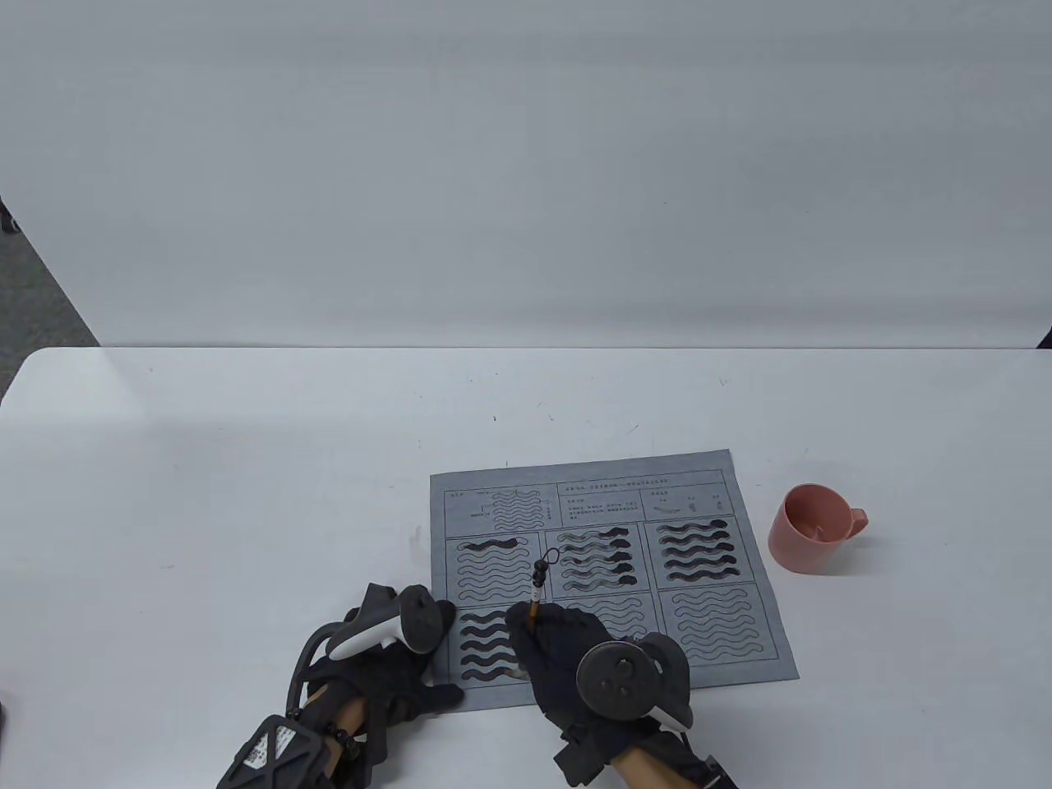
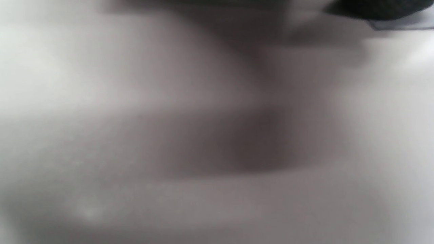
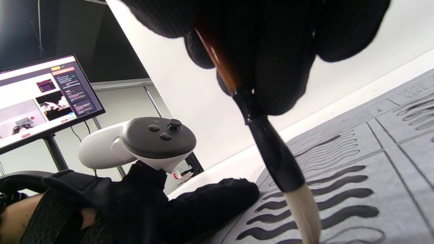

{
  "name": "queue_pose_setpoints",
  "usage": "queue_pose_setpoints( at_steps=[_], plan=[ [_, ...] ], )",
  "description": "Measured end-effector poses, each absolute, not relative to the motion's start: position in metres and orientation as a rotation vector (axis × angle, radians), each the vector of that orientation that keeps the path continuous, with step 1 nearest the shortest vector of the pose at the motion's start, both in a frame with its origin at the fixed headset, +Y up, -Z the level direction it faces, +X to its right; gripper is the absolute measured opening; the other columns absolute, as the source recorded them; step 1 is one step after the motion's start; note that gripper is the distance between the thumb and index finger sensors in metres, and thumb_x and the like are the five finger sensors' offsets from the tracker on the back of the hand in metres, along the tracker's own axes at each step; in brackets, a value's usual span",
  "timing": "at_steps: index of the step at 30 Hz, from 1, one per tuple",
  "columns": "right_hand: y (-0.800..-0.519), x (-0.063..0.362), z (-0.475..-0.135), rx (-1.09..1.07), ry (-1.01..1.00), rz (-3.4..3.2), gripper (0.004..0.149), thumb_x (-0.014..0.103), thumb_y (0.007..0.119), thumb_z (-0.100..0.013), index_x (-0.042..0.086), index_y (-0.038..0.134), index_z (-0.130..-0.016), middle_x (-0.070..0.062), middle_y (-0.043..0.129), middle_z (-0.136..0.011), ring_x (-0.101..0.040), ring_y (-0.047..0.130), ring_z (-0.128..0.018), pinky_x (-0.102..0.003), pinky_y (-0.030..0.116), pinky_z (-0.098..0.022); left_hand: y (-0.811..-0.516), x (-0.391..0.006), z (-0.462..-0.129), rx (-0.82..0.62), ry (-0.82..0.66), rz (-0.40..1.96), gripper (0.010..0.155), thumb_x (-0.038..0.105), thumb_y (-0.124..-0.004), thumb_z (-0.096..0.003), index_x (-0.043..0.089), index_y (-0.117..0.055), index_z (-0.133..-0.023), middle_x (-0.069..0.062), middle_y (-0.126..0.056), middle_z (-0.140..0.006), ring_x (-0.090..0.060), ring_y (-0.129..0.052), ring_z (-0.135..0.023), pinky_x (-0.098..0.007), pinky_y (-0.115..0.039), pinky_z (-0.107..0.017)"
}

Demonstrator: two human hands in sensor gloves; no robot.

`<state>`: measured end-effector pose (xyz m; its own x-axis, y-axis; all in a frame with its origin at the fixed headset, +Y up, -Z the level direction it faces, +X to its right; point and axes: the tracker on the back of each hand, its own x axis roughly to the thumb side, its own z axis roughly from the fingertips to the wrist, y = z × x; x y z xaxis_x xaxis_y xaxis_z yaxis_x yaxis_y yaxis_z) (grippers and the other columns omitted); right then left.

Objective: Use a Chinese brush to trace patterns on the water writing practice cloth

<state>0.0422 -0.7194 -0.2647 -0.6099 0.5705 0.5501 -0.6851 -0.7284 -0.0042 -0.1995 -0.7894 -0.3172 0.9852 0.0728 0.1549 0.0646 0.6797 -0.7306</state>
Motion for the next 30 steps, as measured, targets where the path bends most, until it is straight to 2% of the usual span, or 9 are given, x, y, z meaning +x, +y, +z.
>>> queue_pose_setpoints(
  at_steps=[30],
  plan=[
    [-0.7181,0.0471,-0.2664,0.669,-0.296,2.326,0.042,0.028,0.064,-0.054,0.006,0.074,-0.088,-0.018,0.092,-0.08,-0.038,0.099,-0.061,-0.068,0.072,-0.053,-0.7894,-0.1995,-0.3172,-0.825,-0.177,0.005,0.099,0.074,-0.058,-0.0367,0.05,0.02,-0.093,0.011,0.033,-0.1,-0.032,0.031,-0.095,-0.061,0.008,-0.071]
  ],
)
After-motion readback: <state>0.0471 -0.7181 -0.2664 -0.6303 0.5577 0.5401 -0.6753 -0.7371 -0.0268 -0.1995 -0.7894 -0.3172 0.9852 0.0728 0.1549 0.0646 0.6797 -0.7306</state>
